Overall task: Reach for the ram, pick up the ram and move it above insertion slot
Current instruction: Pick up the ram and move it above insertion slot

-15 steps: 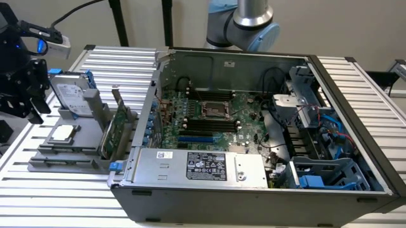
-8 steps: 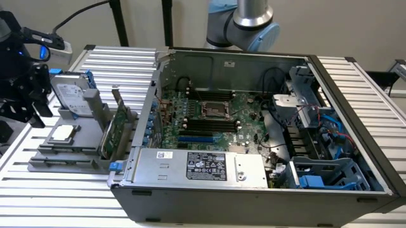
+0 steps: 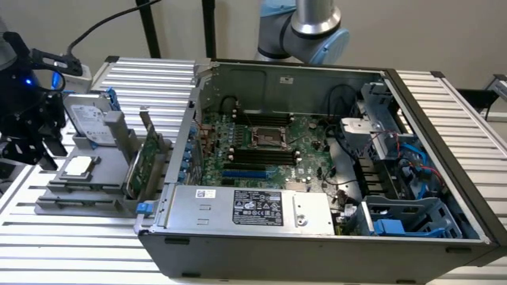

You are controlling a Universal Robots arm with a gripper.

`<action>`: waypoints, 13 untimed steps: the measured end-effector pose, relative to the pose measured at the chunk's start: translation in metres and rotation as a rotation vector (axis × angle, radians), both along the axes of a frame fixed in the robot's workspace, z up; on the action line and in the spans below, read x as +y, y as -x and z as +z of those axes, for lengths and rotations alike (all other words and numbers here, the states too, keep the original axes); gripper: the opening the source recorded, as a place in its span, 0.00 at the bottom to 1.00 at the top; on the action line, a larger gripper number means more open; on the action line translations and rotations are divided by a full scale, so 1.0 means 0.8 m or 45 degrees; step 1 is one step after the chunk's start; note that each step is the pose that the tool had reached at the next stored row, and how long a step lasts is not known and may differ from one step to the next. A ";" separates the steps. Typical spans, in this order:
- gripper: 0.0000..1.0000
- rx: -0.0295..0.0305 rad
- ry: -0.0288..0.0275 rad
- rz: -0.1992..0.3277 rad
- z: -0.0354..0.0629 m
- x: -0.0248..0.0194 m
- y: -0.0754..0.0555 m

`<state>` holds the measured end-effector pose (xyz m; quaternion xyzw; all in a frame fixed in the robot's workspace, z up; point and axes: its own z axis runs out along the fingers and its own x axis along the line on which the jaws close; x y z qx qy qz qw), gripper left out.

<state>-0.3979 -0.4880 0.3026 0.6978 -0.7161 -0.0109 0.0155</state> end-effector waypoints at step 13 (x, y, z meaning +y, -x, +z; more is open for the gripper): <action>0.36 -0.0001 0.0000 0.000 -0.030 -0.0113 0.000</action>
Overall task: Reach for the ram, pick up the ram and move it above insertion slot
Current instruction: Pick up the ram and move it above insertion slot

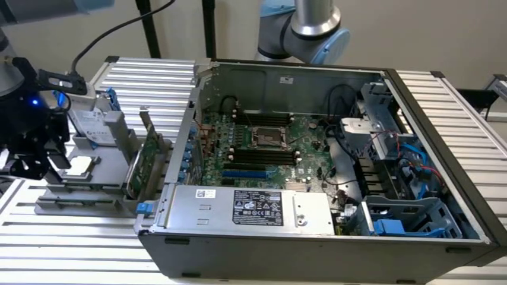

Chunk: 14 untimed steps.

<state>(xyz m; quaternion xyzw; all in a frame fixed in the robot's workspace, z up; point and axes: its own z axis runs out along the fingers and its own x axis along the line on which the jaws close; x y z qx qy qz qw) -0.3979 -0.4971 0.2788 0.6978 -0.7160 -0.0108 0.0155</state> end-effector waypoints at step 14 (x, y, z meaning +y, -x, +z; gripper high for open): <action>0.36 0.0000 0.0000 0.000 -0.032 -0.0059 0.000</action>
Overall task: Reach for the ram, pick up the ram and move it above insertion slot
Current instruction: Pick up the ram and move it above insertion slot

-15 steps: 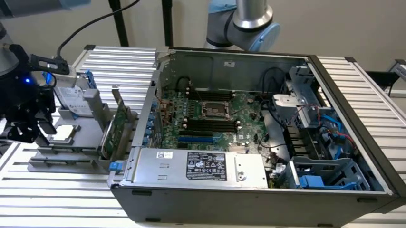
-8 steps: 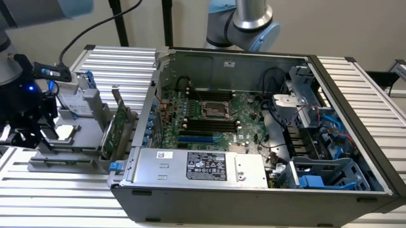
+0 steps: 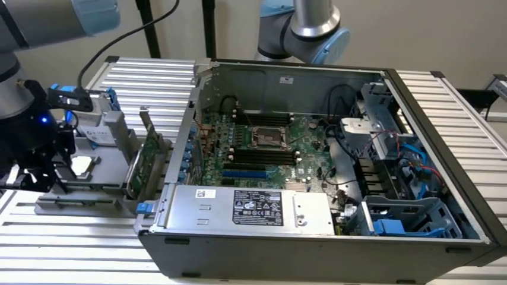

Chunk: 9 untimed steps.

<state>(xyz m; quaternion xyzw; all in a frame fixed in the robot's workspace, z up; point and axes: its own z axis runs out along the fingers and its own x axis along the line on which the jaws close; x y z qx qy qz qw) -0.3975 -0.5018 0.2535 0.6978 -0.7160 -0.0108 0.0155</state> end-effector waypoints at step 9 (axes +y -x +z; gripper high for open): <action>0.36 0.0001 0.0001 0.000 -0.020 -0.0006 0.000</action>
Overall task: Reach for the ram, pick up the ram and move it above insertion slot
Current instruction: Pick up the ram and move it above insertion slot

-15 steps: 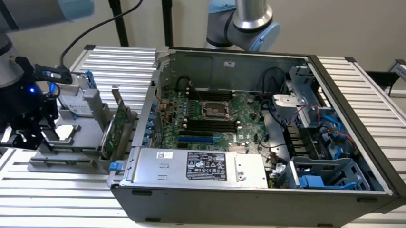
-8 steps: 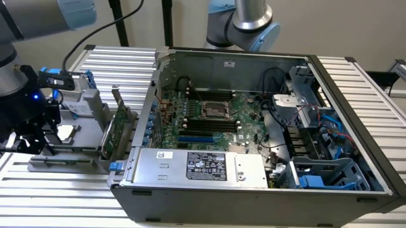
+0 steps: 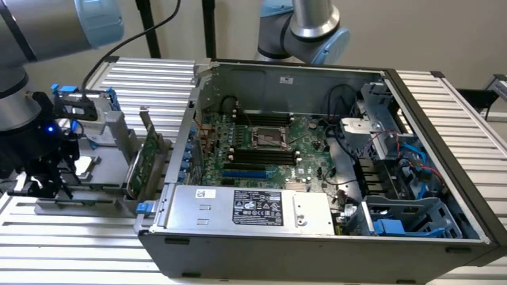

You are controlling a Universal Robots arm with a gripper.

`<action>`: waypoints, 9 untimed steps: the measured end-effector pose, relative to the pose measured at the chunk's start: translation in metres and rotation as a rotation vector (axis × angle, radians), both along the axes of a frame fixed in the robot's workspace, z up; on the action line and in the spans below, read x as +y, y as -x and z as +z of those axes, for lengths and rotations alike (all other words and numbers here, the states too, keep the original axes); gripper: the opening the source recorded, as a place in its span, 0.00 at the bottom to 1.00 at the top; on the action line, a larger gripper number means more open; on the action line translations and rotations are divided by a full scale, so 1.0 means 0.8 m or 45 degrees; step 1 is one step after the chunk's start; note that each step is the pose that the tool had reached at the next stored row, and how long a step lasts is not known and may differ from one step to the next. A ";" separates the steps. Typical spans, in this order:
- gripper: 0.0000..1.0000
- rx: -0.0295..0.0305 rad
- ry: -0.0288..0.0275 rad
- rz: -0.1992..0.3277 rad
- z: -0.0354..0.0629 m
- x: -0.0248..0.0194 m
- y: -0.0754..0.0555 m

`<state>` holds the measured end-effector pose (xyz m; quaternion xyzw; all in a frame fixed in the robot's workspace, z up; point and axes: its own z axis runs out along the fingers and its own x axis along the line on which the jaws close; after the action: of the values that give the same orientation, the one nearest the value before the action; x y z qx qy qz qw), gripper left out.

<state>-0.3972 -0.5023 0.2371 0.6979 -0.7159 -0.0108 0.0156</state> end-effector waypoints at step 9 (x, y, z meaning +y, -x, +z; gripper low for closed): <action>0.36 -0.0002 -0.0002 0.004 -0.020 0.0000 -0.001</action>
<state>-0.3963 -0.5023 0.2207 0.6991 -0.7148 -0.0108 0.0155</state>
